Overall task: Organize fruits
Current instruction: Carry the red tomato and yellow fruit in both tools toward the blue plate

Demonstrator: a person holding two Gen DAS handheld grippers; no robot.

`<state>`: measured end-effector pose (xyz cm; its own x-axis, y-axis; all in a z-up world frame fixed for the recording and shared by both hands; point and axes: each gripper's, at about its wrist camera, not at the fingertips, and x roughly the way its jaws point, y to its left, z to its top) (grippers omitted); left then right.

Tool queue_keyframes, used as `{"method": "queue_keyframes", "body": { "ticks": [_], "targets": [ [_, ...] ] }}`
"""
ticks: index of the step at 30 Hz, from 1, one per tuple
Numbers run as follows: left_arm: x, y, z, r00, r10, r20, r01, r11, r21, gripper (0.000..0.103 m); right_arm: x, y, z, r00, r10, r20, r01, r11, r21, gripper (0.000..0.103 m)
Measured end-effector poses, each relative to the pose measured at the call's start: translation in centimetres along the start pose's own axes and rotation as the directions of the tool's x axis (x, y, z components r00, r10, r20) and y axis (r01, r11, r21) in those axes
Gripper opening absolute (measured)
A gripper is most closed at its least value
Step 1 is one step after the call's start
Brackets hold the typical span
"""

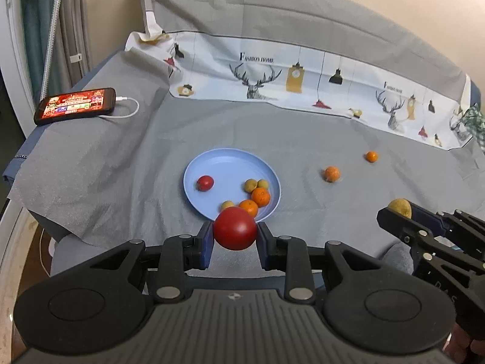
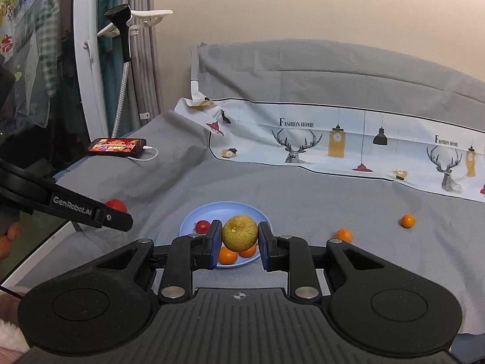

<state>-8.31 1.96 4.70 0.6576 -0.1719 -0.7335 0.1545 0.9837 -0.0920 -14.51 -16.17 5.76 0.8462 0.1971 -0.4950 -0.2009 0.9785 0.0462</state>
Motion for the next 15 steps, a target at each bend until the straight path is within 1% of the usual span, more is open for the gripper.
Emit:
{"method": "queue_keyframes", "body": {
  "ticks": [7,15],
  "targets": [
    [-0.32,0.16,-0.24,1.000,-0.027,0.008,0.027,1.000,-0.005,0.033,-0.16,0.34,-0.03,1.000,-0.031,-0.002,0.031,1.000,0.001,0.027],
    [-0.12,0.80,-0.27,0.999,-0.033,0.003,0.033,0.999,-0.027,0.033,0.24,0.89,0.04,0.999,-0.031,-0.015,0.031,0.999,-0.013,0.027]
  ]
}}
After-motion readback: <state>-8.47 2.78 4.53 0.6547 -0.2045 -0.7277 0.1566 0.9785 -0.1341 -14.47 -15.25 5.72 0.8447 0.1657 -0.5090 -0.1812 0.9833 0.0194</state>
